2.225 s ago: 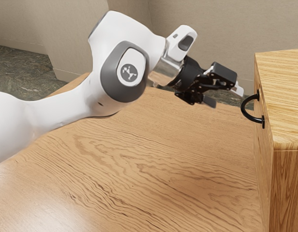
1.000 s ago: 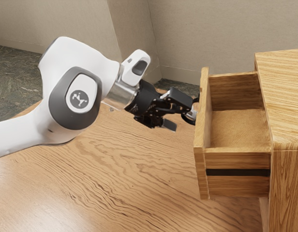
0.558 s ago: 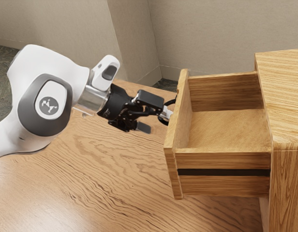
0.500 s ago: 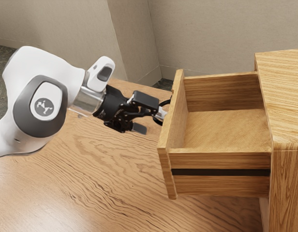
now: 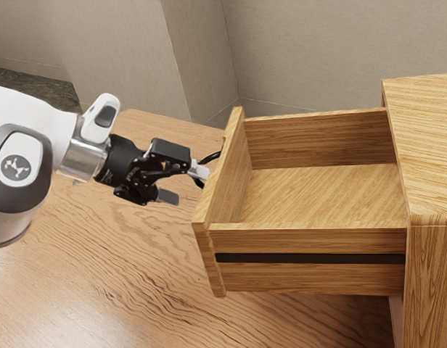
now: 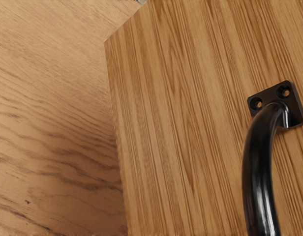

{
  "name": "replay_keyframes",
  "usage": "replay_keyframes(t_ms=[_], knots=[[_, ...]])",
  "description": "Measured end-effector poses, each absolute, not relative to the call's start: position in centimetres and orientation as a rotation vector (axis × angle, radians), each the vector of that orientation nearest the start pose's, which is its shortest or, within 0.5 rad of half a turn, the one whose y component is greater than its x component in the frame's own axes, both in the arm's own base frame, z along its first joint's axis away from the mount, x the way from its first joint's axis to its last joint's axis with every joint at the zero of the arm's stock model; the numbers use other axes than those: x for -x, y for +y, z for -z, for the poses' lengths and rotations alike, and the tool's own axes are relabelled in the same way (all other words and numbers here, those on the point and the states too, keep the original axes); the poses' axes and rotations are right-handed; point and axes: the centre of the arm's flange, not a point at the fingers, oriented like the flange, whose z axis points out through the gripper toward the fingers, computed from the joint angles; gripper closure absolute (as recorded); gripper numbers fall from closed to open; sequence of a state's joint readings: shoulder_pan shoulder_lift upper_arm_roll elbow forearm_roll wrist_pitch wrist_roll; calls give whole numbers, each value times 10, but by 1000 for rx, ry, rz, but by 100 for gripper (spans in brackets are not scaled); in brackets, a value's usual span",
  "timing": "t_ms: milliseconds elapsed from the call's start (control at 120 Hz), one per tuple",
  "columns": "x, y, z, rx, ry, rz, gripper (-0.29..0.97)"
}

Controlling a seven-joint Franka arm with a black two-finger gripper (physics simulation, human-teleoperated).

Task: Pull the drawer handle with one arm to open the drawer

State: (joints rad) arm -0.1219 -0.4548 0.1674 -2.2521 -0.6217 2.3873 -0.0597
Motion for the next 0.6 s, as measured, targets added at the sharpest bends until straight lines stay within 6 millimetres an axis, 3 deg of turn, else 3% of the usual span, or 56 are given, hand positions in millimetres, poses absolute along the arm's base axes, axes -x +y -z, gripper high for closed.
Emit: replay_keyframes(t_ms=[367, 517, 600], knots=[[-454, 35, -603, -2316, 553, -699, 2], [-442, 41, -602, -2334, 523, -715, 1], [-435, 42, -613, -2383, 477, -738, 2]])
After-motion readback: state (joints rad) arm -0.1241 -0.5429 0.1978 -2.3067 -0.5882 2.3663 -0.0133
